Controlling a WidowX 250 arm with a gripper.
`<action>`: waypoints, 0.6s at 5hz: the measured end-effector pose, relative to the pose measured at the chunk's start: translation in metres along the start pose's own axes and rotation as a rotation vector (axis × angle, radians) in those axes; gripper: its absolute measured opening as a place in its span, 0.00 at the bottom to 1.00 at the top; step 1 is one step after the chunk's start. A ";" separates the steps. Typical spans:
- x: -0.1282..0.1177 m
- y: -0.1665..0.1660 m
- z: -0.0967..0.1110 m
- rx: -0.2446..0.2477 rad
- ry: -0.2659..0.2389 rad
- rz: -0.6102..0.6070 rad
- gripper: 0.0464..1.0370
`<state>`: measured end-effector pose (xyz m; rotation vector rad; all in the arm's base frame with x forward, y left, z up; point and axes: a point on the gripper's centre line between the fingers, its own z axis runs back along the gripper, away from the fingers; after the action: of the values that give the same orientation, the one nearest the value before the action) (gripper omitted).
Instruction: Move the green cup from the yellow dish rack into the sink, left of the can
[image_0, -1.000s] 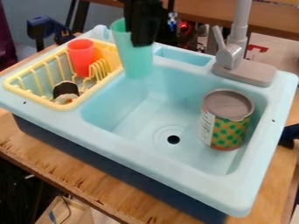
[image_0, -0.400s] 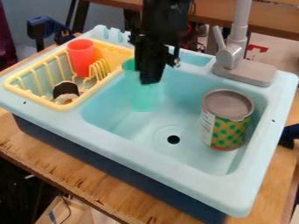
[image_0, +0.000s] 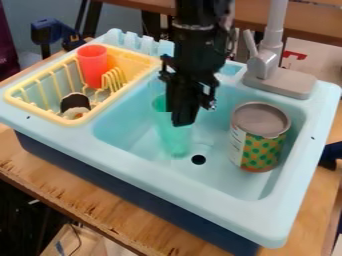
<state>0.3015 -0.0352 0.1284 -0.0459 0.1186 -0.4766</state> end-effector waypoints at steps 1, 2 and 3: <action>0.001 -0.004 -0.004 0.004 0.007 0.001 0.07; 0.002 -0.005 -0.009 -0.009 0.020 0.009 0.28; -0.002 -0.002 0.000 0.016 0.030 0.045 0.57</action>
<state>0.2985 -0.0364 0.1290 -0.0207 0.1455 -0.4337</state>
